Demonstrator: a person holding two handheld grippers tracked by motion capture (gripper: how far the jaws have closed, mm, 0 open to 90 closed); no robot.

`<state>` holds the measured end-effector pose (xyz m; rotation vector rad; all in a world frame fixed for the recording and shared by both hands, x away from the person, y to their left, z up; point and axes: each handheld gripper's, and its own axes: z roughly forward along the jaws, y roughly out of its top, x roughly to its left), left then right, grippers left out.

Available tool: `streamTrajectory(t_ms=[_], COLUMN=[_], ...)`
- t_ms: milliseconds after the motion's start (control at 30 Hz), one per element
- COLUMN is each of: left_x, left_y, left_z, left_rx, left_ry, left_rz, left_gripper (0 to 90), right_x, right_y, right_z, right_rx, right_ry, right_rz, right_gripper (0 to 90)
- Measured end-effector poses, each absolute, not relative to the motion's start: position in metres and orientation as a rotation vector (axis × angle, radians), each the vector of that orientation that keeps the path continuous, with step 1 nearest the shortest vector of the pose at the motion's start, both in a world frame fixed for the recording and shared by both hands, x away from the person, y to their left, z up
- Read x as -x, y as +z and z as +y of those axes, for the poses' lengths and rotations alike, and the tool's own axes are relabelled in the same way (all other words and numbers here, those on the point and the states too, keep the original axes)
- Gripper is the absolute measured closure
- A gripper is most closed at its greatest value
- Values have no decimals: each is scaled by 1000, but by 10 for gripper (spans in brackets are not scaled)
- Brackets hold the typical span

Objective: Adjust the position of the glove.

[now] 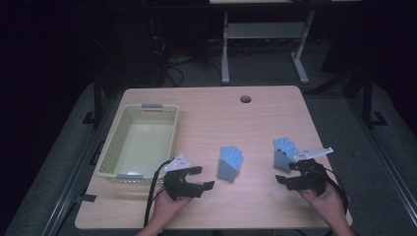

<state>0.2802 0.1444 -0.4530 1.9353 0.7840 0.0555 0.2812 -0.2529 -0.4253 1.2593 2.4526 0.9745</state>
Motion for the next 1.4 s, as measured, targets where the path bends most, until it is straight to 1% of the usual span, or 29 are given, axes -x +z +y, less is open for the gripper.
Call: streamTrajectory(t_ms=[533, 767, 867, 1100, 1167, 1233, 1333, 1400], left_x=[-279, -278, -279, -279, -279, -279, -279, -278], left_y=[-453, -455, -456, -455, -455, -455, -455, -455], left_z=[143, 143, 143, 144, 144, 144, 144, 144], left_rx=[-1912, -1911, -1909, -1905, -1906, -1901, -1899, -1901], left_ry=[54, 41, 39, 45, 44, 43, 45, 45], left_rz=[777, 796, 795, 793, 797, 799, 797, 795], left_gripper=[222, 223, 223, 224, 224, 224, 225, 225], right_x=[-321, -333, -337, -346, -348, -349, -350, -350], right_y=[-418, -428, -432, -439, -441, -442, -443, -444], right_z=[-247, -250, -250, -250, -249, -249, -248, -248], right_rx=[-1240, -1268, -1268, -1285, -1294, -1297, -1305, -1302], right_ry=[791, 738, 708, 678, 666, 654, 637, 626], right_rz=[2542, 2576, 2591, 2612, 2613, 2621, 2623, 2625], right_gripper=[311, 335, 366, 476, 523, 547, 608, 625])
